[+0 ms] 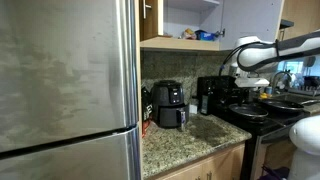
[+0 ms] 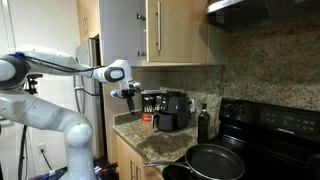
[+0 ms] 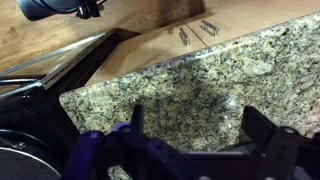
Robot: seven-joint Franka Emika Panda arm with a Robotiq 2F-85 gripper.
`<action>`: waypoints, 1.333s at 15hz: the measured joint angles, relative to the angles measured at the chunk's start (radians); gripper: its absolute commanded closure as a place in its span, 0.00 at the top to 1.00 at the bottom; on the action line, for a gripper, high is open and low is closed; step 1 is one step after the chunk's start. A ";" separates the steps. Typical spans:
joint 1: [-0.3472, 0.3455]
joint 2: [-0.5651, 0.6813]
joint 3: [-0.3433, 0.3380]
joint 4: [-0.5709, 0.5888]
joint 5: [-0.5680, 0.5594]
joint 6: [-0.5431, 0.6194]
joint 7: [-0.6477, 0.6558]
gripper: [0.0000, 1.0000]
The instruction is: Close the air fryer door then open the air fryer door
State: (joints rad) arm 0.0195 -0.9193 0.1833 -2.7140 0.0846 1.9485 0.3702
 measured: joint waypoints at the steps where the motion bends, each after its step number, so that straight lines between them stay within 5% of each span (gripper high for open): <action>1: 0.000 0.000 0.000 0.000 0.000 0.000 0.000 1.00; 13: -0.006 0.009 0.000 -0.001 0.003 -0.004 0.025 1.00; 20: 0.065 0.374 0.018 0.055 0.208 0.175 0.021 1.00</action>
State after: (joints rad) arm 0.0844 -0.5449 0.2016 -2.6585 0.2930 2.1235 0.3916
